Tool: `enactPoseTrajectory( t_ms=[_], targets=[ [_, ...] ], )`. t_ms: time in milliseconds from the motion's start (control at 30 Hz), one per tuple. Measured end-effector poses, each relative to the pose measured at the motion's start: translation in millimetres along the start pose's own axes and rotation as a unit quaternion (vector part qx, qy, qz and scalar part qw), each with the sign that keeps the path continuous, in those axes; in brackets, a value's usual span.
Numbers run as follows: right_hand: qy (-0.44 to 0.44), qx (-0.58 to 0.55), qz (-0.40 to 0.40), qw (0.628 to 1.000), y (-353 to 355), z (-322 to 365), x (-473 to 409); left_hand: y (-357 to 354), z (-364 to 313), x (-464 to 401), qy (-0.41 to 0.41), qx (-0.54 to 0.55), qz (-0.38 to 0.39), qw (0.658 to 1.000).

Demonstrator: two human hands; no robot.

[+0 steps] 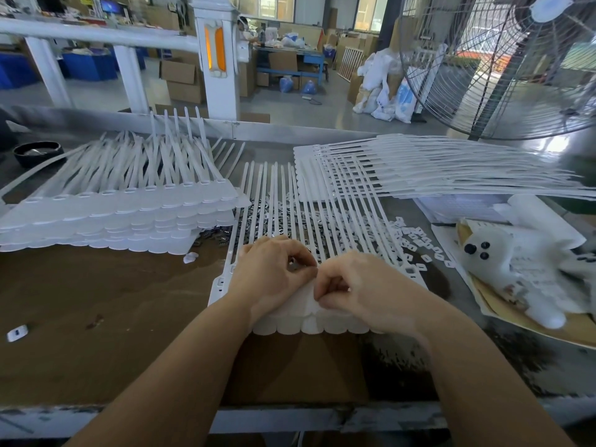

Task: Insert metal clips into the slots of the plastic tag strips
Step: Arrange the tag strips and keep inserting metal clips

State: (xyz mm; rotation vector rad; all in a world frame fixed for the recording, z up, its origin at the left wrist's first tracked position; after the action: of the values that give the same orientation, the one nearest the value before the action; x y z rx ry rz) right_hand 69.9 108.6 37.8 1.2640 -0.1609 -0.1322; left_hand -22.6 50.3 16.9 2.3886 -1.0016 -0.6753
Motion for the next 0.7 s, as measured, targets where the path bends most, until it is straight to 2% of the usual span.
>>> enactPoseTrajectory(
  t_ms=[533, 700],
  targets=[
    [-0.108, -0.06, -0.108, 0.987, 20, -60, 5, 0, 2, -1, 0.006, -0.001, 0.001, 1.0],
    [-0.168, -0.099, -0.151, 0.969, 32, -86, 14, 0, 2, -2, 0.003, 0.001, 0.002, 1.0]
  ],
)
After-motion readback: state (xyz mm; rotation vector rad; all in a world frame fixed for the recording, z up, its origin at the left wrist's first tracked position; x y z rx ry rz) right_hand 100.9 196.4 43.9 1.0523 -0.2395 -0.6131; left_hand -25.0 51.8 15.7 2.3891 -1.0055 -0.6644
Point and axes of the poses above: each hand's wrist, its own x-axis away from the middle knuckle, its own y-axis out of the back of the hand, z = x × y, the point moved 8 cm from there along -x, towards the middle knuckle, and after that the axes turned 13 degrees about x, right-handed, at the moved point
